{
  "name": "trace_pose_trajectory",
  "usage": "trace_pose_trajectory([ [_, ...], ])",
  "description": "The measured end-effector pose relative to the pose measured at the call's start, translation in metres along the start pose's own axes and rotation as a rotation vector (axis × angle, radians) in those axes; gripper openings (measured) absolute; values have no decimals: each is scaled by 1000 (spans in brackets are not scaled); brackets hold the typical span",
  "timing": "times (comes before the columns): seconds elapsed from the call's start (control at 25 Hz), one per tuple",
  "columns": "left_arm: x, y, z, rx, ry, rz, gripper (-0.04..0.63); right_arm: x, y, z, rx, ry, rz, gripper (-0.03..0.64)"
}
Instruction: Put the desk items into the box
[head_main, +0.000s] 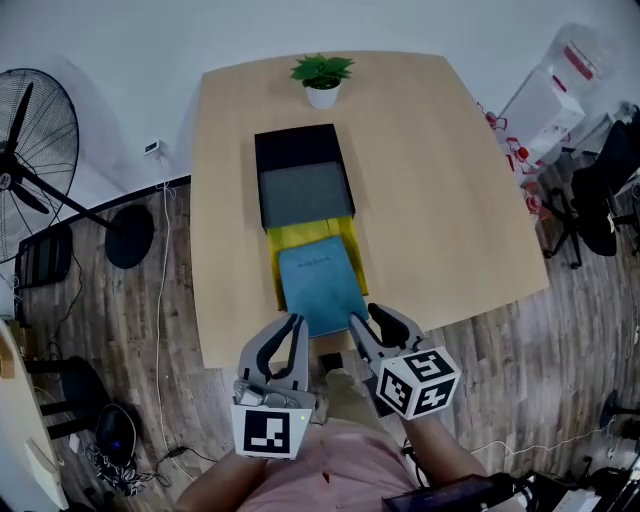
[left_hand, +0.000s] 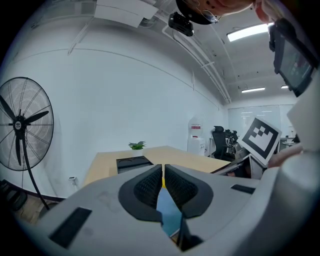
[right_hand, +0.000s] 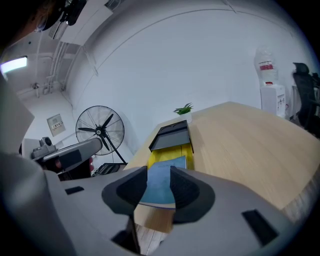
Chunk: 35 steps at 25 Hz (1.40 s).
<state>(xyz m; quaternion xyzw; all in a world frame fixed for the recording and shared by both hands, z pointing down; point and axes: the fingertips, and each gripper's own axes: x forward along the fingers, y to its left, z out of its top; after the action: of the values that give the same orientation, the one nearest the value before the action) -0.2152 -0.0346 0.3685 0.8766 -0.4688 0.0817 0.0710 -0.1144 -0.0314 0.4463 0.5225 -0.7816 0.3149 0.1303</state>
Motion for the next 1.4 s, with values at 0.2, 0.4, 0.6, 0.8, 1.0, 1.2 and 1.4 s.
trace_pose_trajectory([
  [0.2,-12,-12,-22,-9,47,-26,25,-6,9,-23,-22,43,-5,85],
  [0.4,-21,-19,-55,-41,100,-42,25,-9,19,-50,-43,78,14,9],
  [0.6,-25,-26,-78,-29,142,-57,25,-7,20,-74,-24,119,26,9],
  [0.8,-25,-32,-91,-41,176,-79,25,1,20,-81,-44,149,24,5],
  [1.0,-20,-31,-103,-58,195,-71,25,10,20,-82,-66,178,33,3],
  [1.2,-12,-35,-116,-76,225,-77,25,18,17,-88,-72,222,60,3],
  [1.4,-3,-45,-128,-87,258,-98,25,26,13,-89,-78,248,75,3],
])
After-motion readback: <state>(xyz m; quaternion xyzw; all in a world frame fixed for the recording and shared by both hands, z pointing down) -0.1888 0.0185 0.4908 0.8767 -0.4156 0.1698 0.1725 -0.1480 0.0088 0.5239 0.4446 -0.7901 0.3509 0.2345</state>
